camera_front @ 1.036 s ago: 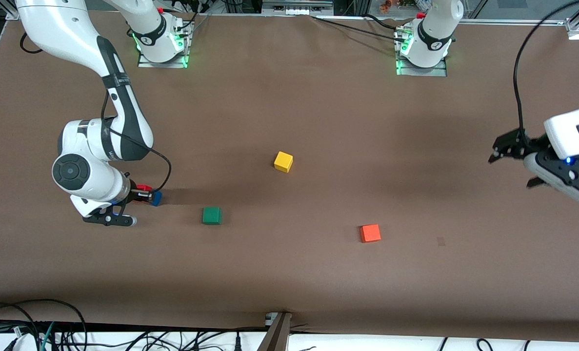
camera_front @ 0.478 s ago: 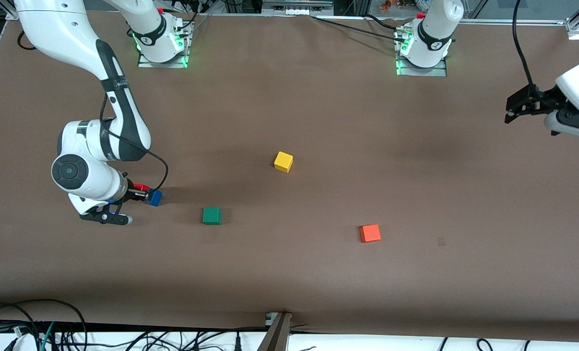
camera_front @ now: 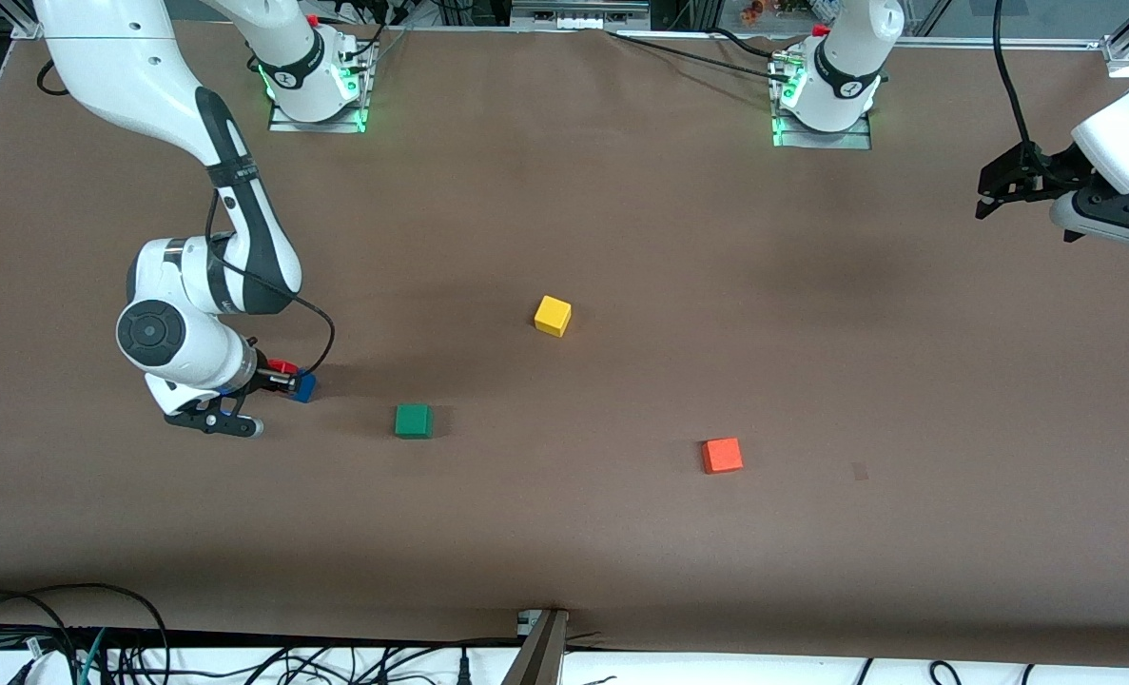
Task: Pass red block to right arm, stack on blue
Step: 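Open the right gripper to release the red cube on the blue cube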
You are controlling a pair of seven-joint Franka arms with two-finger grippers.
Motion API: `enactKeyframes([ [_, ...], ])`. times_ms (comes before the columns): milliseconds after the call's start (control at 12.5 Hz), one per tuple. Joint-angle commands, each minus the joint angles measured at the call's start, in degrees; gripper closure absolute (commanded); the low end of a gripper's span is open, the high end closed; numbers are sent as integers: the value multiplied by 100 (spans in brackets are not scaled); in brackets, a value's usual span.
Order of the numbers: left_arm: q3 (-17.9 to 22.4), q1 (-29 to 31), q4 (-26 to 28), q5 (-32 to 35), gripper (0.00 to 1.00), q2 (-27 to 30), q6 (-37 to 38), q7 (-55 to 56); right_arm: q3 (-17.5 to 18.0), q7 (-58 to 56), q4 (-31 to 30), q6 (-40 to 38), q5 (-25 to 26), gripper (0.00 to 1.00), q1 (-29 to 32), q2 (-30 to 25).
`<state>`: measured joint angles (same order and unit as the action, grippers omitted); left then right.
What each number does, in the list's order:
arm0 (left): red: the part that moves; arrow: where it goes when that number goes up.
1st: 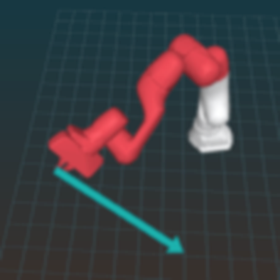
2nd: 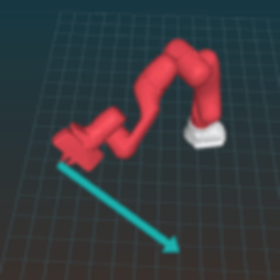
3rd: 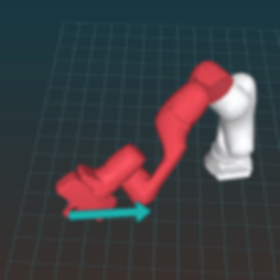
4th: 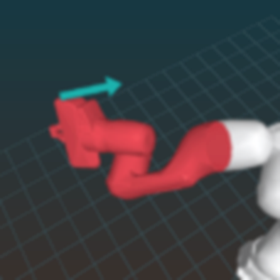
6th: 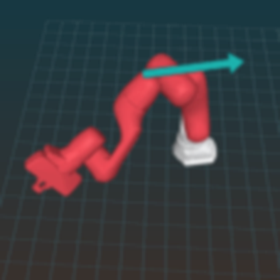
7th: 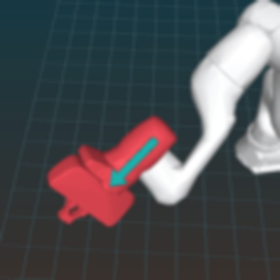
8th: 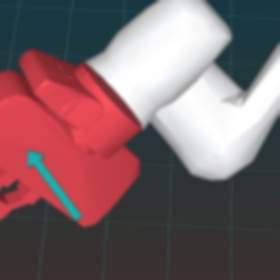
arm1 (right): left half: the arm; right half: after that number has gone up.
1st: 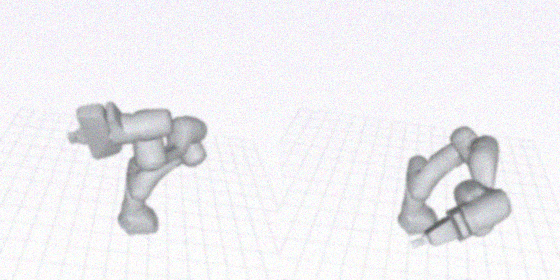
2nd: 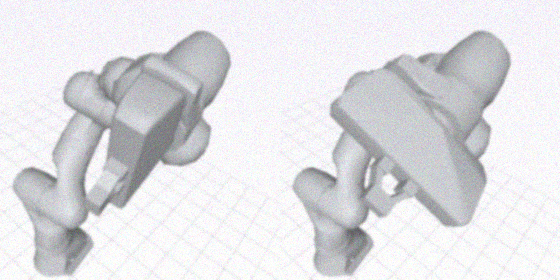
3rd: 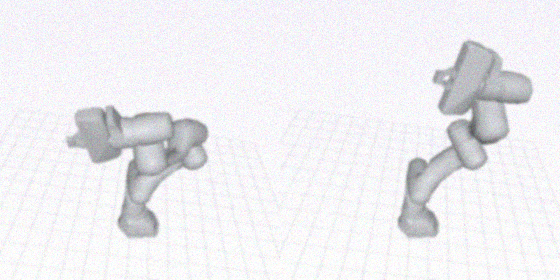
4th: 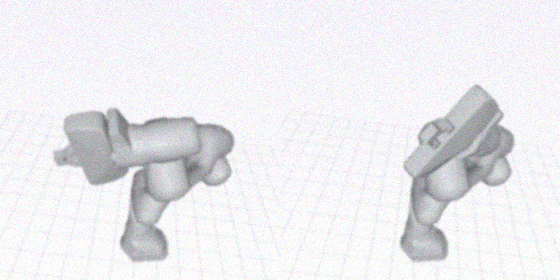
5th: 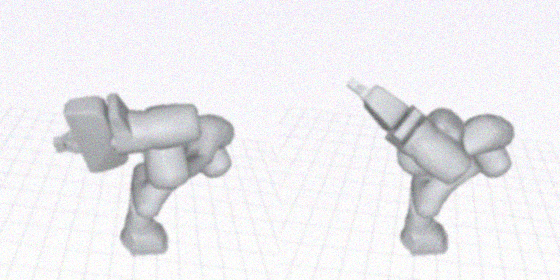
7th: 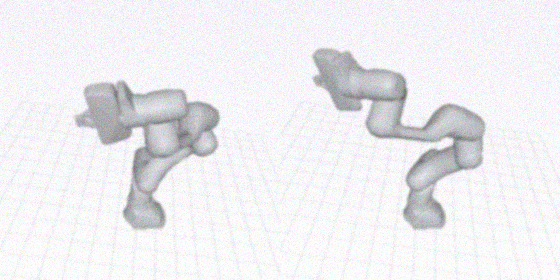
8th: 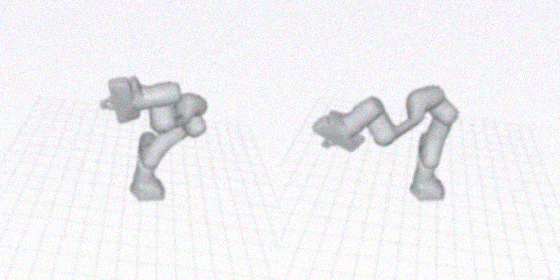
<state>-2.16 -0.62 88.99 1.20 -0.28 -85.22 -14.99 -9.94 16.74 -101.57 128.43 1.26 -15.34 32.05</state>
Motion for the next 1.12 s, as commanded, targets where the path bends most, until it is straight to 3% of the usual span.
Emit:
enactKeyframes([
  [0,-13,202,-39,161,0,-138,-3,-293,19,31,6,-2,15,0,22,-146],
  [239,-13,238,-39,170,0,-183,-12,-285,19,-65,190,-115,24,0,31,-488],
  [478,-22,247,-48,74,0,-254,40,-224,-77,-660,593,-746,41,0,40,-831],
  [717,-48,238,-180,65,0,-254,383,-75,-218,-1312,1304,-2273,33,0,40,-1060],
  [877,-101,194,-153,65,0,-218,541,1317,-262,-1865,1928,-3433,24,0,40,-1087],
  [1036,-92,194,-154,74,0,-236,524,1394,-315,-1876,2368,-4244,-64,0,40,-1166],
])
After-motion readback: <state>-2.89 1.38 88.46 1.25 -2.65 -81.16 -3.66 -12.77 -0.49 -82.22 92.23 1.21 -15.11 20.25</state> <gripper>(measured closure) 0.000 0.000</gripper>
